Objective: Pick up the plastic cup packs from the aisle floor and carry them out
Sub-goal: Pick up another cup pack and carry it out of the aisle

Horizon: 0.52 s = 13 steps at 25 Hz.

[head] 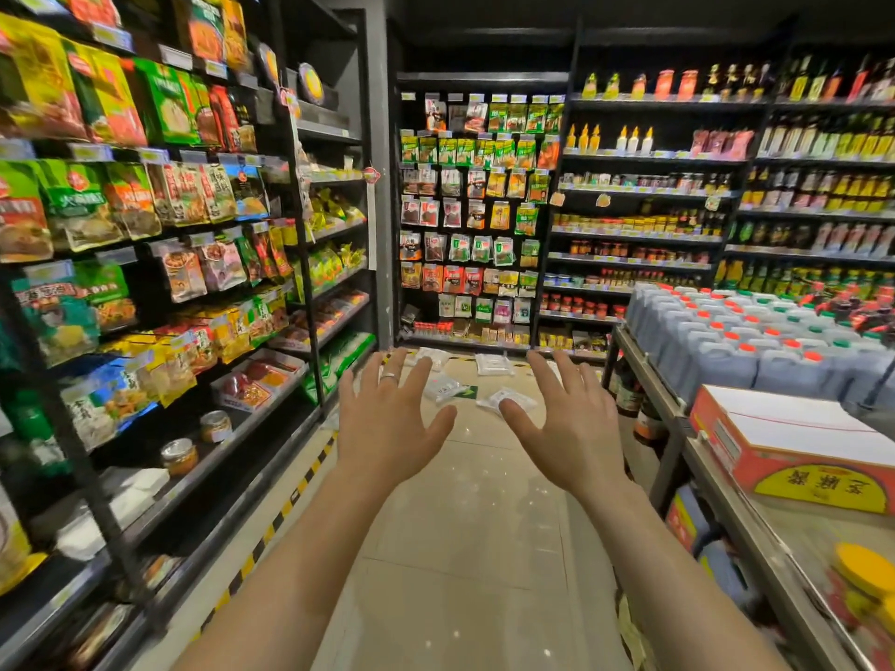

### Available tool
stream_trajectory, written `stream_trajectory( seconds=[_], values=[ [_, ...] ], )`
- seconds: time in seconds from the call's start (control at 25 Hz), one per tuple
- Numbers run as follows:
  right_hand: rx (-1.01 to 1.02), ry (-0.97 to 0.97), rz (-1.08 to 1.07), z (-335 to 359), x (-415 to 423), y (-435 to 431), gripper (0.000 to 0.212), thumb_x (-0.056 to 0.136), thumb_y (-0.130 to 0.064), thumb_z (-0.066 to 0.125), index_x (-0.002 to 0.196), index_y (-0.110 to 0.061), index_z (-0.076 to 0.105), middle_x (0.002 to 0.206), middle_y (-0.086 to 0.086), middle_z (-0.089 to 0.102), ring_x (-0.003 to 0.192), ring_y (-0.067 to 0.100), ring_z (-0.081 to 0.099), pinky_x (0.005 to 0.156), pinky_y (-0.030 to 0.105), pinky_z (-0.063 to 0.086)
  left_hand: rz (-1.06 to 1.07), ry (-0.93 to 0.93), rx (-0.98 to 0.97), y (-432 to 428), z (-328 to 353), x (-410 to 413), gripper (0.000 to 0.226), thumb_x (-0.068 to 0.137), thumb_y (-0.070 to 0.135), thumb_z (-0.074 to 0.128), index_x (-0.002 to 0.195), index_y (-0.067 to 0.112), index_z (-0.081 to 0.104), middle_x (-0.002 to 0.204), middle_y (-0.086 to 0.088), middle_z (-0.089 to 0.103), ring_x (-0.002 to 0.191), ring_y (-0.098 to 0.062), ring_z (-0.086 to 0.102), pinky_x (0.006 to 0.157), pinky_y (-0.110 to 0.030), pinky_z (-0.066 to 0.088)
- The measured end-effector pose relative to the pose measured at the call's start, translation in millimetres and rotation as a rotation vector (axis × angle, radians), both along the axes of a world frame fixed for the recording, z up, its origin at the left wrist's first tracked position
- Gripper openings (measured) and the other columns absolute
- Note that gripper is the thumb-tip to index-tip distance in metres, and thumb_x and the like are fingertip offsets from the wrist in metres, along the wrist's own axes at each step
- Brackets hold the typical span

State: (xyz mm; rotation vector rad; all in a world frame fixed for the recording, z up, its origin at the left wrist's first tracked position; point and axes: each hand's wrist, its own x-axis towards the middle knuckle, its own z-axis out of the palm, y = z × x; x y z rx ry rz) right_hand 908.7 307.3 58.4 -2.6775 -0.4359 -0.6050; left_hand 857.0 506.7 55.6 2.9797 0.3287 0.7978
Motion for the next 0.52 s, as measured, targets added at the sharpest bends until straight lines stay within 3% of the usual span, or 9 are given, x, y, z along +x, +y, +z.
stream_trajectory(
  seconds=[0.24,0.52],
  values=[
    [0.001,-0.045,0.047,-22.8,142.3,54.2,0.070,0.092,-0.068,0.034,0.153,-0.038,0.018,0.163,-0.001,0.017,0.149,0.030,0.012,0.116,0.052,0.019,0.083,0.042,0.021,50.4,-15.1,121.5,0.072,0.091,0.070,0.032,0.154,0.036,0.020,0.163,0.000,0.018,0.150,-0.026,0.010,0.120,-0.055,0.011],
    [-0.003,0.039,0.196,-34.5,315.4,131.4,0.069,0.093,-0.066,0.034,0.154,-0.038,0.016,0.164,-0.001,0.009,0.149,0.030,0.006,0.118,0.051,0.011,0.191,0.094,-0.001,127.1,-18.3,263.0,0.072,0.092,0.067,0.036,0.154,0.033,0.020,0.162,0.000,0.019,0.150,-0.027,0.011,0.120,-0.055,0.012]
  ],
)
